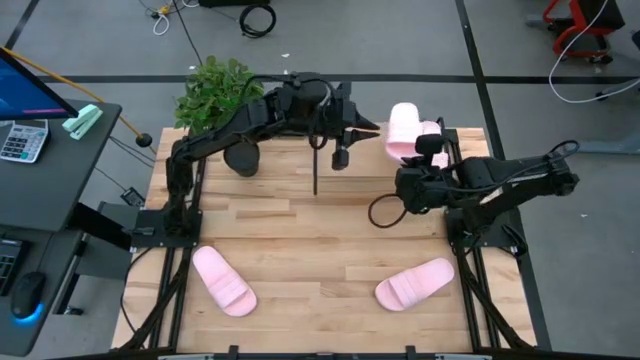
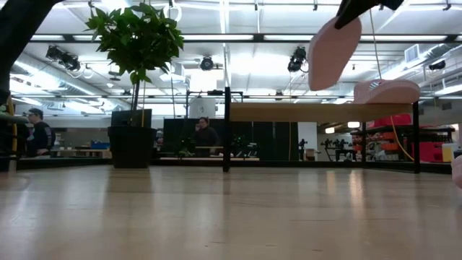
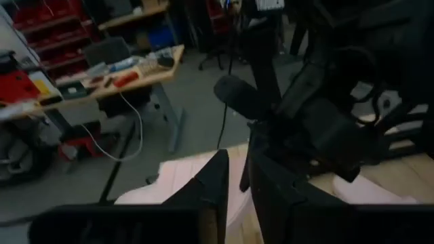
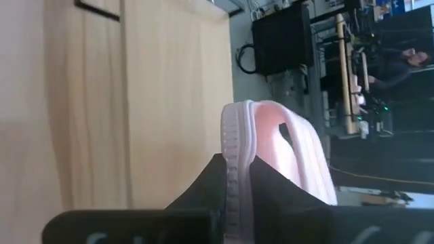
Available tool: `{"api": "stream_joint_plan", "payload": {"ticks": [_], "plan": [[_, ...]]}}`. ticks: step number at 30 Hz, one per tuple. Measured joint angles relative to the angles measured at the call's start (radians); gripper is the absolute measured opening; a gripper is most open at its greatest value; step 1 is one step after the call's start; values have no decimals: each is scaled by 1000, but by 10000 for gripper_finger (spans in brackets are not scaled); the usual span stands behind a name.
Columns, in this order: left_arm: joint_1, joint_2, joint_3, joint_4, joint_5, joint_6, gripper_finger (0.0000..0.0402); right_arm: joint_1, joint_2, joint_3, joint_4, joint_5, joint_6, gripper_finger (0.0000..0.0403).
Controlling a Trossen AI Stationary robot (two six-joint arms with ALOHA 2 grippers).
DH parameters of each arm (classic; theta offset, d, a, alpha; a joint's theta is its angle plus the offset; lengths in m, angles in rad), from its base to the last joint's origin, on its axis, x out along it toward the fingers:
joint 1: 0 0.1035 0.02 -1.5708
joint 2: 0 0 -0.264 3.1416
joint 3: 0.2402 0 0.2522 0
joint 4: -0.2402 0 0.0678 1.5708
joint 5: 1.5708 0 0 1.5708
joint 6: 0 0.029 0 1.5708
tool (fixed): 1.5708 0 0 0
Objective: Pick and place slides into the shelf
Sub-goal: Put the middle pink slide on the shelf
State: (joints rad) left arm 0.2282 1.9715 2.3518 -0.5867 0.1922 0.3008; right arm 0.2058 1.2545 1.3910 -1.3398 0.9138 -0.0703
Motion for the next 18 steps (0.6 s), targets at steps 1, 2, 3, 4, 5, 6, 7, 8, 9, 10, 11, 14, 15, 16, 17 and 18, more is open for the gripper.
{"api": "stream_joint_plan", "payload": {"ticks": [1, 2, 3, 4, 5, 6, 7, 8, 9, 10, 11, 14, 15, 16, 17, 18], "plan": [[5, -1, -2, -6, 10, -1, 56, -5, 0, -7, 28, -5, -14, 38], [9, -4, -3, -21, 19, -1, 52, -11, 0, -12, 53, -11, -28, 38], [14, -8, -3, -35, 30, -1, 48, -18, 0, -17, 78, -16, -39, 38], [19, -10, -4, -44, 37, 2, 45, -26, 0, -22, 97, -23, -48, 38], [21, -12, -4, -42, 44, 5, 41, -38, 0, -26, 111, -32, -54, 38], [23, -17, -4, -45, 53, 7, 38, -49, 0, -29, 120, -35, -55, 38], [27, -23, -4, -55, 66, 7, 34, -60, 0, -35, 124, -35, -55, 38], [29, -26, -4, -56, 81, 10, 30, -71, 0, -43, 126, -34, -56, 38], [29, -28, -3, -49, 94, 18, 27, -82, 0, -52, 129, -33, -57, 38], [27, -33, -3, -50, 109, 22, 23, -91, 0, -61, 132, -33, -57, 38], [27, -39, -4, -56, 119, 25, 19, -99, 0, -71, 136, -35, -57, 38], [15, -45, -3, -5, 126, 24, 6, -120, 0, -100, 148, -60, -57, 38], [8, -45, -3, 13, 126, 24, 5, -123, 0, -110, 160, -65, -57, 38], [2, -45, -3, 33, 126, 21, 5, -126, 0, -121, 172, -70, -57, 38], [-4, -44, -3, 54, 125, 11, 5, -127, -2, -131, 182, -74, -58, 38], [-10, -43, -3, 80, 121, -8, 7, -127, -3, -141, 195, -80, -61, 38]]}}
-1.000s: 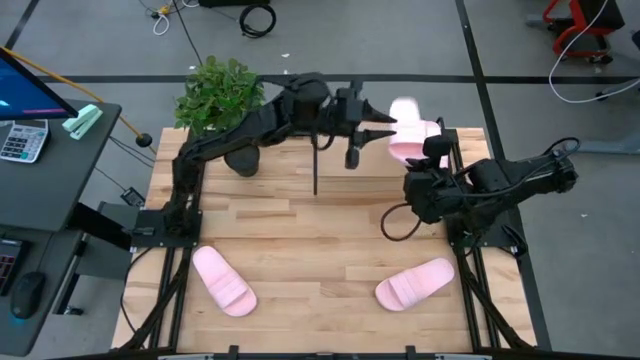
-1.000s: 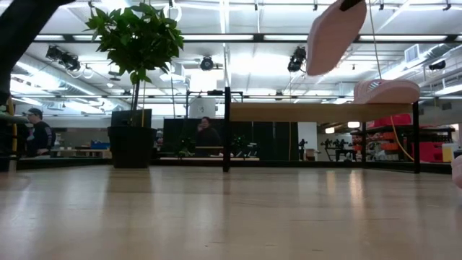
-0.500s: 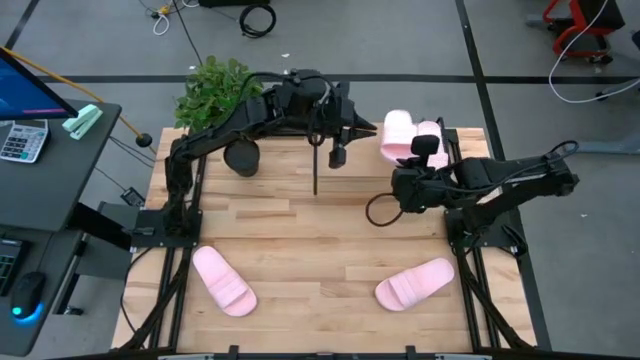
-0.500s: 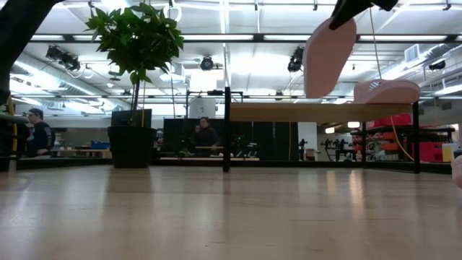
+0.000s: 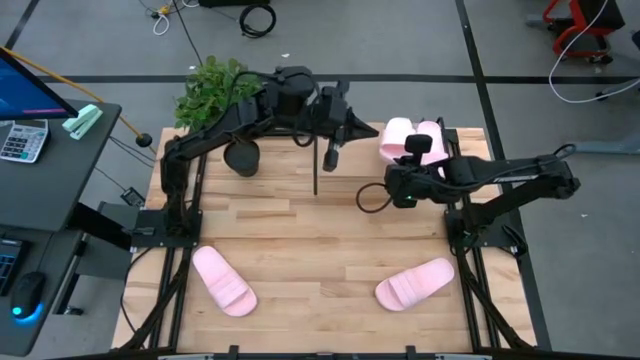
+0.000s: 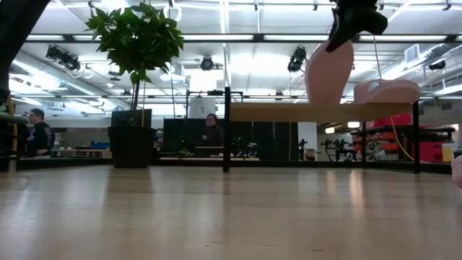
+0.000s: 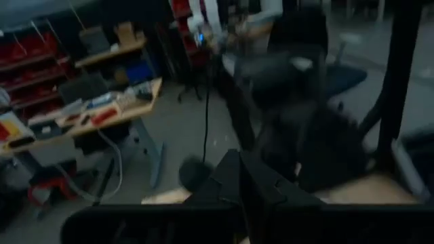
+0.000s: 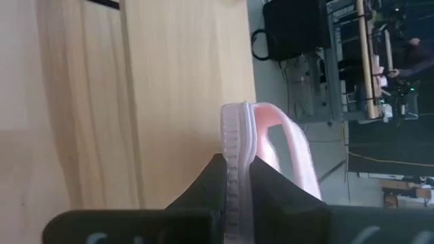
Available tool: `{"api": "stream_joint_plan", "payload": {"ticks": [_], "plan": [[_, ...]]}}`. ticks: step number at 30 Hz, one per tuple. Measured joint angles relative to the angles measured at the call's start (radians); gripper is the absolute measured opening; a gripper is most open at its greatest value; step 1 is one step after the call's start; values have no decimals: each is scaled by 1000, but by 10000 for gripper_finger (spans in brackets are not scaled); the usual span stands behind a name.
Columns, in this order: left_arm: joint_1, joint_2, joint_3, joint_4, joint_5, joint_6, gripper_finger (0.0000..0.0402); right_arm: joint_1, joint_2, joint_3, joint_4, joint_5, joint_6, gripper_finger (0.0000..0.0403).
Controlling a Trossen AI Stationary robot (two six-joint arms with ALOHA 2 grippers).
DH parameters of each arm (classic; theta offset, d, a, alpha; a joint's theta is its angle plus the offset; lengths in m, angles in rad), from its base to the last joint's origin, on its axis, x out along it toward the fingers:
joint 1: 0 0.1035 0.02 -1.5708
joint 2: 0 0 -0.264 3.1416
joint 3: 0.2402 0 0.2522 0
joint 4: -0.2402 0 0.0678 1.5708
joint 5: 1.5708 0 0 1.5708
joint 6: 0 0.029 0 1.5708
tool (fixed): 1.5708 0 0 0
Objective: Pick and place slides into the shelf
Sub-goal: Put the middle pink slide on the shelf
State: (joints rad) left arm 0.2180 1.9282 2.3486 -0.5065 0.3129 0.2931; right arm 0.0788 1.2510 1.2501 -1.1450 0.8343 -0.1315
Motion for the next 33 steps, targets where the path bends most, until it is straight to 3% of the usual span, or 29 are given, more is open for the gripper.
{"api": "stream_joint_plan", "payload": {"ticks": [7, 14, 19, 21, 26, 33], "plan": [[-53, 0, 0, 186, -126, -81, 5, 0, -19, -14, 19, -3, -8, 38], [-71, 0, 0, 500, -168, -200, 4, -20, -91, -14, 22, -1, -54, 37], [-71, 0, 0, 571, -508, -335, 3, -26, -145, -14, 21, 1, -56, 37], [-70, 2, -7, 569, -577, -366, 3, -26, -160, -14, 21, 0, -67, 37], [-78, -7, -148, 704, -717, -467, 3, -26, -176, -14, 21, 1, -109, 37], [-77, -95, -454, 948, -706, -492, 3, -26, -175, -14, 21, -3, -135, 37]]}}
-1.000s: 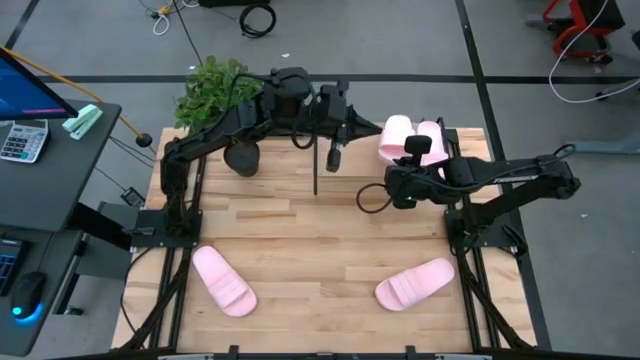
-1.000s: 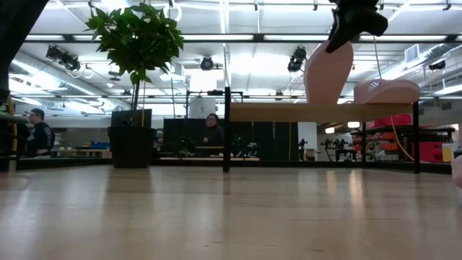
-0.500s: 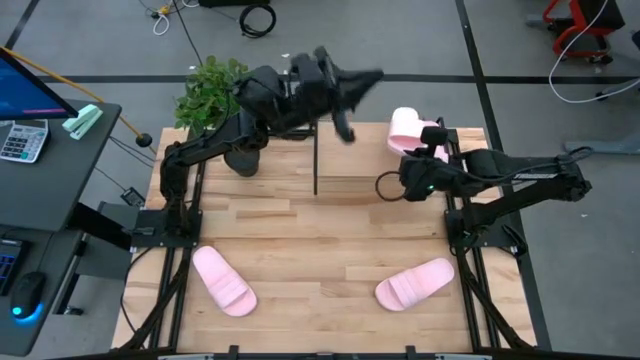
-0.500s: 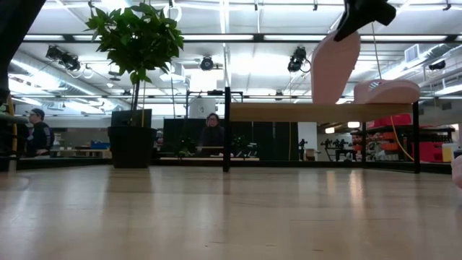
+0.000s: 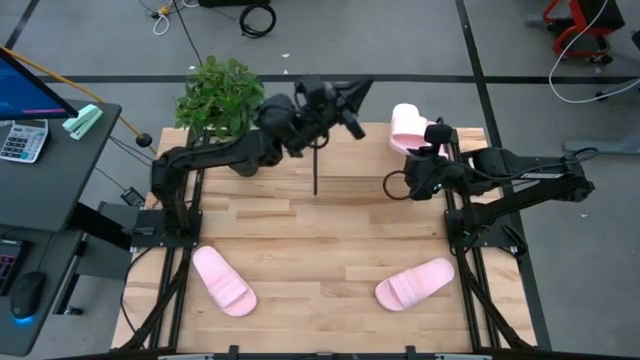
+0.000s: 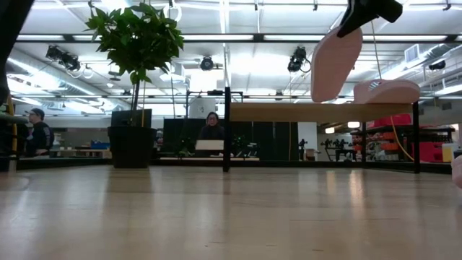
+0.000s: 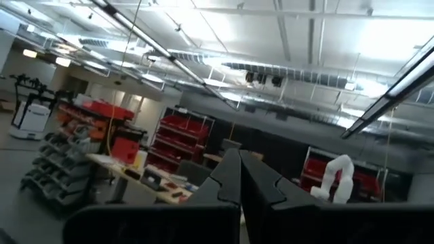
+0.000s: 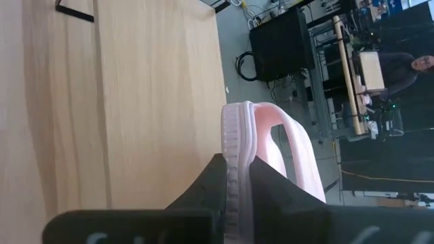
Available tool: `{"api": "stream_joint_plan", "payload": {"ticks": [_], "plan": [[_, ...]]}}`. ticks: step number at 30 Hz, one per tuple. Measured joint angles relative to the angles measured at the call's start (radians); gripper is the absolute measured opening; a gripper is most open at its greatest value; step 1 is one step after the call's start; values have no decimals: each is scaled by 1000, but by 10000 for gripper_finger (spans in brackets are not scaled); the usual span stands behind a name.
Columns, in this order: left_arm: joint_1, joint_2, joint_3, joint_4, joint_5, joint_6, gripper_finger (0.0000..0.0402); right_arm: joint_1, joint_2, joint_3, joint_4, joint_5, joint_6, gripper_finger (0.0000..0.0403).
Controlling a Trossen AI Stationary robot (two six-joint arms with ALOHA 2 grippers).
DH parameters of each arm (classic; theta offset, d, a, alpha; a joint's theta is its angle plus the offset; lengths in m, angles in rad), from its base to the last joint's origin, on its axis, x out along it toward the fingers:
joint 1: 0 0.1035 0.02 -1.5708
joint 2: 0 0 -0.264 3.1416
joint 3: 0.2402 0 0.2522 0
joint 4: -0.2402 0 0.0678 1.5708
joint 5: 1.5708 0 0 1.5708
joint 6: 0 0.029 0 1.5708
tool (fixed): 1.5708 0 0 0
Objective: Pick and place slides into the shelf
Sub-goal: Put the middle pink slide on the shelf
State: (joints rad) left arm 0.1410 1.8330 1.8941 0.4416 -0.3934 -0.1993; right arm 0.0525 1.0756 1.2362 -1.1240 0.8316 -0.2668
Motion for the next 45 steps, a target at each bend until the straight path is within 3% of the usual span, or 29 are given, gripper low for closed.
{"api": "stream_joint_plan", "payload": {"ticks": [6, 11, 22, 32, 45], "plan": [[0, -206, -348, 139, -57, 9, 3, 0, -5, 0, 5, -2, 0, 37], [2, -370, -578, 157, -83, 35, 4, 0, -4, 0, 17, -4, 0, 37], [2, -658, -919, 141, -84, 40, 5, 0, 40, 0, 27, -55, 44, 36], [2, -781, -1016, 134, -81, 27, 7, -32, 119, 0, 34, -106, 105, 36], [2, -782, -1016, 120, -28, 29, 12, -72, 129, 0, 24, -206, 182, 36]]}}
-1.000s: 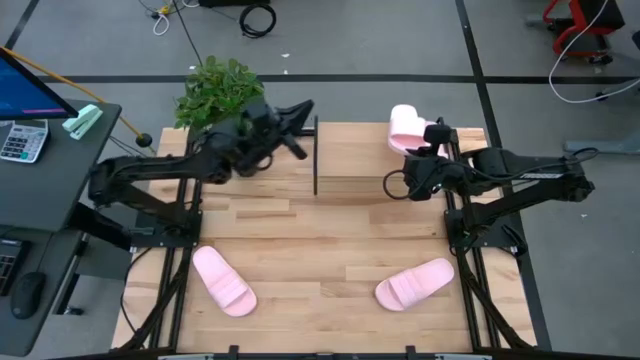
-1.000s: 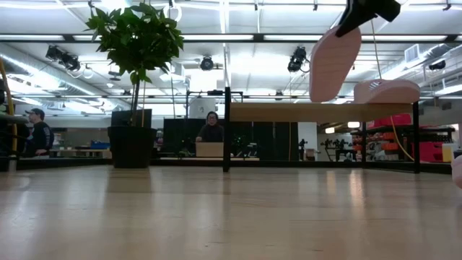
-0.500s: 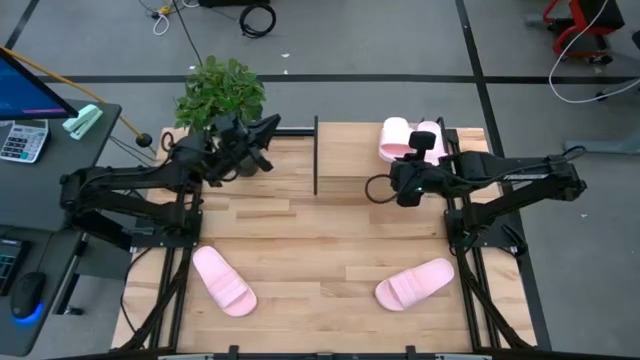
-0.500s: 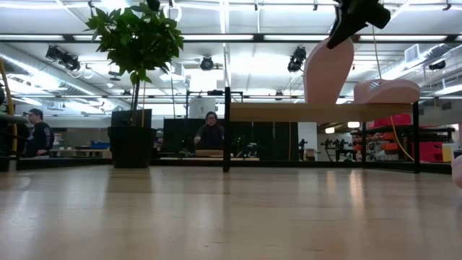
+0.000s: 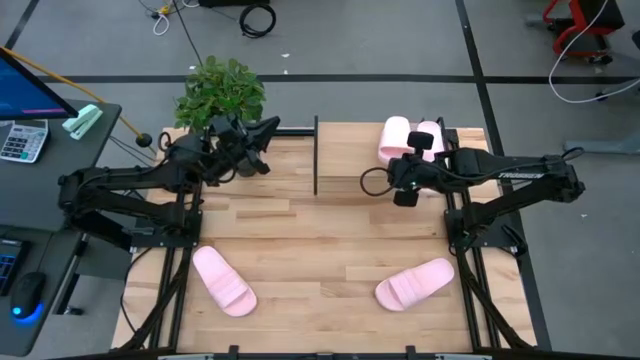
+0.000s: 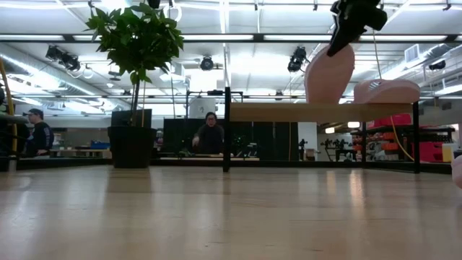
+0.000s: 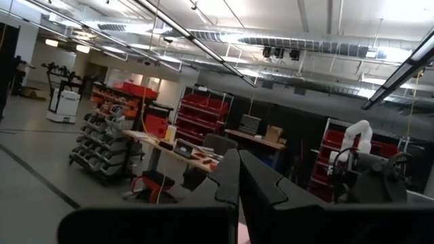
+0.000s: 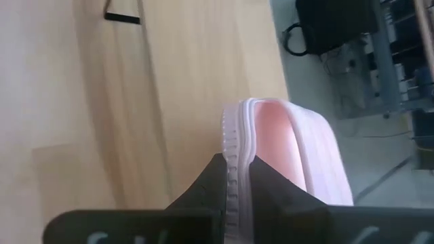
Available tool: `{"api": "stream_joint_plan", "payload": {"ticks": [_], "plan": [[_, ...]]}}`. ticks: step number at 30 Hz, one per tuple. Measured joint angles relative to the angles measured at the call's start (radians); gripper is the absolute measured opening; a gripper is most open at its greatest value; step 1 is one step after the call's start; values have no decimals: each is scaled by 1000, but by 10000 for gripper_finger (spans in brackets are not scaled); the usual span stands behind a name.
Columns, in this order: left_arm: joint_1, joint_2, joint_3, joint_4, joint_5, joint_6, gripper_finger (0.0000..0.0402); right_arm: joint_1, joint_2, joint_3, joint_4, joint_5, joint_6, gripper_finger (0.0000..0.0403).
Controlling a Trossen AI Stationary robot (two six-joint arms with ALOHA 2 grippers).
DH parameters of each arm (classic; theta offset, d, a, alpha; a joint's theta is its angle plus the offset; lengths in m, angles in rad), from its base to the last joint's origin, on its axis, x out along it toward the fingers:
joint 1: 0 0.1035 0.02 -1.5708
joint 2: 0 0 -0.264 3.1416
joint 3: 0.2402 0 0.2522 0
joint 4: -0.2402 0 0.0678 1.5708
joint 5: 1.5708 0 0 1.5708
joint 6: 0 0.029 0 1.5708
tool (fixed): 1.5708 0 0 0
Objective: Pick and place slides into the shelf
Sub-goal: Put the middle pink slide on the shelf
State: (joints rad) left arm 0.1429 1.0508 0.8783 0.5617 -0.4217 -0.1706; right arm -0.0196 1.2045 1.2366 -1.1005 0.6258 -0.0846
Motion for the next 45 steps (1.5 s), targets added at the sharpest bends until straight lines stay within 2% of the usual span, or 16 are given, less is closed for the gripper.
{"api": "stream_joint_plan", "payload": {"ticks": [7, 15, 20, 28, 37, 45], "plan": [[0, 0, 0, 0, 0, 10, 4, 0, 0, 0, -10, -90, 83, 36], [0, 0, 0, 2, 0, 10, 20, -2, 0, -1, -17, -189, 127, 35], [0, 0, 0, 3, 0, 10, 7, -25, 1, -84, -7, -243, 179, 35], [0, 0, 0, 3, 0, 3, 18, 7, -1, -256, 86, -221, 201, 35], [0, 0, 0, 4, 0, 0, 4, 35, -4, -199, 52, -191, 216, 37], [0, 0, 0, 3, 0, 1, 20, 35, -15, -148, -50, -185, 216, 40]]}}
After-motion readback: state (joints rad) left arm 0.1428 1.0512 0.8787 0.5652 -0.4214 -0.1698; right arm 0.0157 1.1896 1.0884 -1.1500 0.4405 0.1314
